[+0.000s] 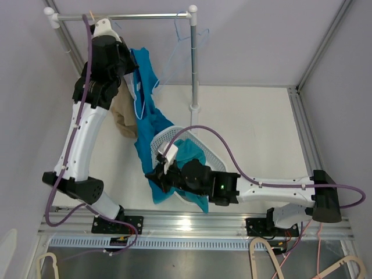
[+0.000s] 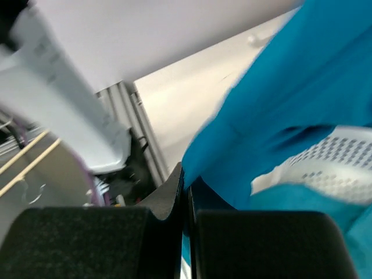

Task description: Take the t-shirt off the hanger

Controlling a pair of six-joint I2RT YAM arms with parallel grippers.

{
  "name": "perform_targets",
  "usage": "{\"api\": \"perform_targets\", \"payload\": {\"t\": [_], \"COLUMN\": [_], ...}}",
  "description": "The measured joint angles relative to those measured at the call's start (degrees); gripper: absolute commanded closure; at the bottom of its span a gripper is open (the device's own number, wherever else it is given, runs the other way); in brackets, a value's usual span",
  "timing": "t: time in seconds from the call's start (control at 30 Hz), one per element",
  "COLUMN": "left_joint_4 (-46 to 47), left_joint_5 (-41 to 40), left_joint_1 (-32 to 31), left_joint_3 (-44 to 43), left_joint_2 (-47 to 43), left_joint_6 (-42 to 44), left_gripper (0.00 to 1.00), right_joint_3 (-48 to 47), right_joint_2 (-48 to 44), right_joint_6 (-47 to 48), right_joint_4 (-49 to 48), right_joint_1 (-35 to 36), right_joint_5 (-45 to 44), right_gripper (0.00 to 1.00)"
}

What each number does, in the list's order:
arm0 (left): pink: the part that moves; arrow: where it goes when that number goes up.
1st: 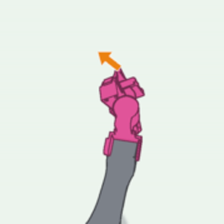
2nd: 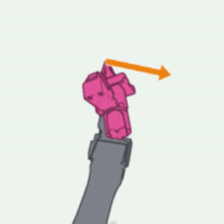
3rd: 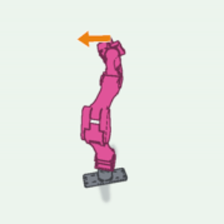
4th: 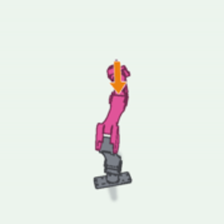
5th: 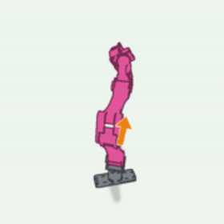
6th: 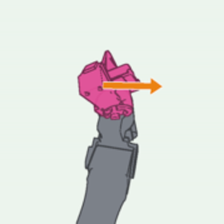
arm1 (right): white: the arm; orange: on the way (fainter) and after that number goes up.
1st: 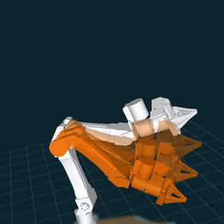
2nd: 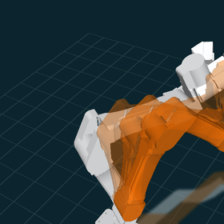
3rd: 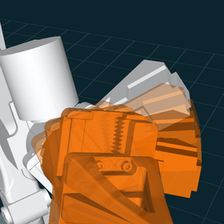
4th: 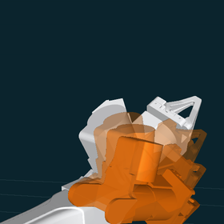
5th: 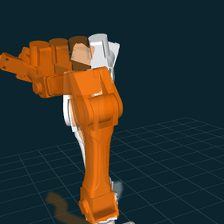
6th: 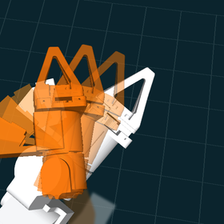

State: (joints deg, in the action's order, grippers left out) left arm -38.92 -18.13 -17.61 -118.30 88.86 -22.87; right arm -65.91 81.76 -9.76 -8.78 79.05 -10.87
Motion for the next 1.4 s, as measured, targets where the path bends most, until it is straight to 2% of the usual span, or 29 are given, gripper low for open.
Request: {"api": "perform_targets", "payload": {"t": [0.1, 0.2, 0.33, 0.47, 0.57, 0.7, 0.8, 0.93, 1.03, 1.2, 1.4], "left_joint_4": [-2.62, -4.57, -5.55, -8.98, -10.75, -14.23, -16.09, -18.18, -20.48, -23.04, -24.61], "left_joint_5": [0.48, 0.98, 2.75, 7.02, 9.38, 10.4, 10.75, 10.36, 8.44, 3.23, 1.07], "left_joint_1": [-0.02, 0.0, 0.02, 0.09, -0.96, -5.29, -5.86, -5.79, -5.79, -5.79, -5.79], "left_joint_3": [-2.23, -2.29, -3.78, -5.88, -0.2, 11.65, 18.01, 27.19, 29.9, 34.47, 43.82], "left_joint_2": [3.43, 4.28, 4.24, 2.34, -4.74, -20.72, -32.85, -50.66, -60.24, -64.76, -64.78], "left_joint_6": [-0.17, -0.68, -1.16, -1.57, -1.66, -1.16, -0.83, -0.13, -0.02, -0.22, -0.7], "left_gripper": [0.99, 0.99, 0.99, 0.99, 0.99, 0.99, 0.99, 0.99, 0.99, 0.99, 0.99], "right_joint_3": [3.8, 5.79, 5.62, 3.19, -0.11, -7.06, -12.72, -19.98, -24.68, -34.45, -35.74], "right_joint_2": [-1.62, -1.31, 0.42, 2.36, 3.78, 6.71, 8.66, 10.69, 11.52, 12.96, 8.44], "right_joint_6": [-3.17, -5.29, -5.9, -5.64, -5.49, -4.55, -3.61, -2.19, -1.36, 0.48, 4.33], "right_joint_4": [-1.09, -1.46, -1.31, 0.17, 1.4, 2.62, 4.22, 6.34, 8.24, 11.76, 7.21], "right_joint_1": [3.82, 4.39, 1.46, -4.48, -11.47, -20.44, -25.33, -27.93, -28.3, -27.98, -27.02], "right_joint_5": [-3.56, -5.86, -6.05, -4.44, -2.54, -1.22, 0.17, 1.03, 2.45, 5.7, 10.38], "right_gripper": [1.0, 1.0, 1.0, 1.0, 1.0, 1.0, 1.0, 1.0, 1.0, 1.0, 1.0]}}
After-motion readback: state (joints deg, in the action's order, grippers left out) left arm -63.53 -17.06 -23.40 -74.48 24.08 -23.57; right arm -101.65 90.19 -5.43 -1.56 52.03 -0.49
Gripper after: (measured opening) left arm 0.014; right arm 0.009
